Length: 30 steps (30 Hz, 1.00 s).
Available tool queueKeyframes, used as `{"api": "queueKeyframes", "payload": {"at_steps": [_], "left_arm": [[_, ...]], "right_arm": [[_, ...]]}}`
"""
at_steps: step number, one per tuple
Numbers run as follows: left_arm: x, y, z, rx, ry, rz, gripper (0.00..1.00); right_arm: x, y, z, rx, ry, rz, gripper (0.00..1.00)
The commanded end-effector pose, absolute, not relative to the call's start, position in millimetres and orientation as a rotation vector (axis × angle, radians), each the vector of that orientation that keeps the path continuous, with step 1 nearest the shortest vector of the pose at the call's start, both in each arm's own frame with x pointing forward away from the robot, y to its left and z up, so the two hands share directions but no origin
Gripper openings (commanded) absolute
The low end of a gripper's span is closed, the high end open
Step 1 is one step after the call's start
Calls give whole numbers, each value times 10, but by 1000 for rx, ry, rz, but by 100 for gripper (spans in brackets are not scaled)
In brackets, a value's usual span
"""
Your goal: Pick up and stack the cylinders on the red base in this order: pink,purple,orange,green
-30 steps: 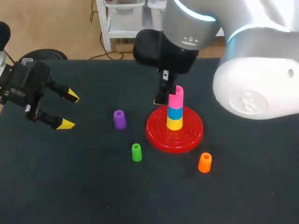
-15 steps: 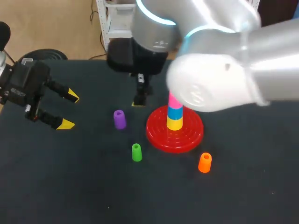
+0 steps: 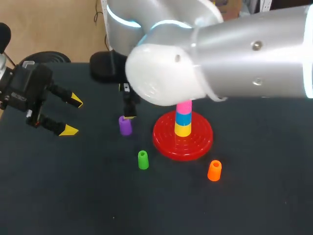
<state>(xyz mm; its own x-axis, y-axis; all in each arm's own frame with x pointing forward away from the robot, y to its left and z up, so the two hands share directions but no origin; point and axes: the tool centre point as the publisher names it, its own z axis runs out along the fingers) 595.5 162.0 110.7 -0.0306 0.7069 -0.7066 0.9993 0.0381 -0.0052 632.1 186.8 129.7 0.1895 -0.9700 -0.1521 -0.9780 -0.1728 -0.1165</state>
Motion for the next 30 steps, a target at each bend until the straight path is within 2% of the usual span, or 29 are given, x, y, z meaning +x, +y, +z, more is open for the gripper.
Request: {"api": "queueKeyframes", "payload": {"at_steps": [1,14,30], "left_arm": [[5957,1620,1095,1721,1790,-717,100],[5957,1620,1095,1721,1790,-717,100],[5957,1620,1095,1721,1790,-717,100]], "right_arm": [[6342,1940,1249,-2293,1897,88,100],[6231,2004,902,-2352,1882,54,100],[6394,1970,704,-2363,1826,-22,100]]}}
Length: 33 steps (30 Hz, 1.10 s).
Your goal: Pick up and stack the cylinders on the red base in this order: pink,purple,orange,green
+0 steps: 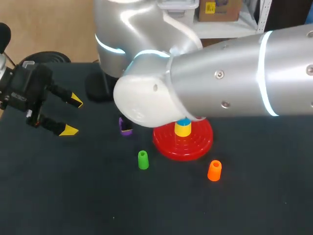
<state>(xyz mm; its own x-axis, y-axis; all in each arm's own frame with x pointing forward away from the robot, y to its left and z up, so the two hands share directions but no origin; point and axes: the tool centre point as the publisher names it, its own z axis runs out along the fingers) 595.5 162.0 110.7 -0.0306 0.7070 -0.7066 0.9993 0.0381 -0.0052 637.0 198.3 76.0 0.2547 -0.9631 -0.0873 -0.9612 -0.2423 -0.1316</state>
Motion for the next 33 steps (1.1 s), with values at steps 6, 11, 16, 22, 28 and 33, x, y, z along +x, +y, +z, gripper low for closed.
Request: {"api": "queueKeyframes", "payload": {"at_steps": [6,11,16,22,28,33], "left_arm": [[5957,1620,1095,1721,1790,-717,100],[5957,1620,1095,1721,1790,-717,100],[5957,1620,1095,1721,1790,-717,100],[5957,1620,1095,1721,1790,-717,100],[5957,1620,1095,1721,1790,-717,100],[5957,1620,1095,1721,1790,-717,100]], "right_arm": [[6477,1962,636,-2397,1826,-13,100],[6506,1991,579,-2420,1817,-1,100],[6526,2015,563,-2434,1804,-3,100],[6573,2023,534,-2440,1798,11,100],[6588,1983,506,-2428,1796,76,100],[6594,1968,478,-2443,1785,80,100]]}}
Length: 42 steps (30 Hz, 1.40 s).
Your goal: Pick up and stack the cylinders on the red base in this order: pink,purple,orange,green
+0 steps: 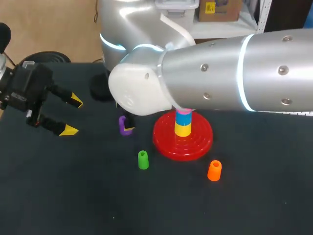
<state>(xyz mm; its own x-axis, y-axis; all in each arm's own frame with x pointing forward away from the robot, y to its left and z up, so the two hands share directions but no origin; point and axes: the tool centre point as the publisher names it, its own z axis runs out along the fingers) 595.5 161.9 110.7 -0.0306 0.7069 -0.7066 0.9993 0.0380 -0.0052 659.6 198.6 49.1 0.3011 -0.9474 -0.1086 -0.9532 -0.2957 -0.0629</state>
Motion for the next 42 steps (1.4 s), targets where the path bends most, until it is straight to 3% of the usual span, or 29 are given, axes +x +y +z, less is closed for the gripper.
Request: {"api": "queueKeyframes", "payload": {"at_steps": [1,42], "left_arm": [[5957,1620,1095,1721,1790,-717,100],[5957,1620,1095,1721,1790,-717,100]], "right_arm": [[6594,1968,469,-2449,1784,80,100],[6547,2049,247,-2510,1767,138,100]]}}
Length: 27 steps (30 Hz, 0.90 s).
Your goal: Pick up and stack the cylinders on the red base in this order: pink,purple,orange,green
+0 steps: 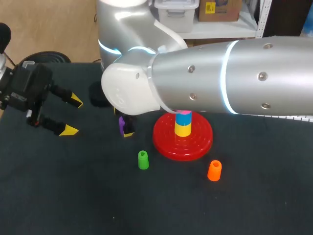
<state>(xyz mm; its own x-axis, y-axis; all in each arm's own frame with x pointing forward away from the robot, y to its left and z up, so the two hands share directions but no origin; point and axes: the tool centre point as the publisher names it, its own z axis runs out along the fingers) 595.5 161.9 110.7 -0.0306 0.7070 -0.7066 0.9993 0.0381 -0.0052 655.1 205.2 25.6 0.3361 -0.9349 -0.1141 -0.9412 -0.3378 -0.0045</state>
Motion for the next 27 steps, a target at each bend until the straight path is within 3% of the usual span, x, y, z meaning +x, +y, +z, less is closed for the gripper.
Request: {"api": "queueKeyframes", "payload": {"at_steps": [1,6,7,8,9,27], "left_arm": [[5957,1620,1095,1721,1790,-717,100],[5957,1620,1095,1721,1790,-717,100],[5957,1620,1095,1721,1790,-717,100],[5957,1620,1095,1721,1790,-717,100],[5957,1620,1095,1721,1790,-717,100],[5957,1620,1095,1721,1790,-717,100]], "right_arm": [[6546,2050,244,-2511,1768,136,100],[6546,2047,234,-2511,1773,132,99],[6545,2047,234,-2511,1773,132,45],[6545,2046,233,-2510,1773,132,36],[6545,2046,233,-2511,1773,132,0],[6525,2029,230,-2511,1766,142,0]]}}
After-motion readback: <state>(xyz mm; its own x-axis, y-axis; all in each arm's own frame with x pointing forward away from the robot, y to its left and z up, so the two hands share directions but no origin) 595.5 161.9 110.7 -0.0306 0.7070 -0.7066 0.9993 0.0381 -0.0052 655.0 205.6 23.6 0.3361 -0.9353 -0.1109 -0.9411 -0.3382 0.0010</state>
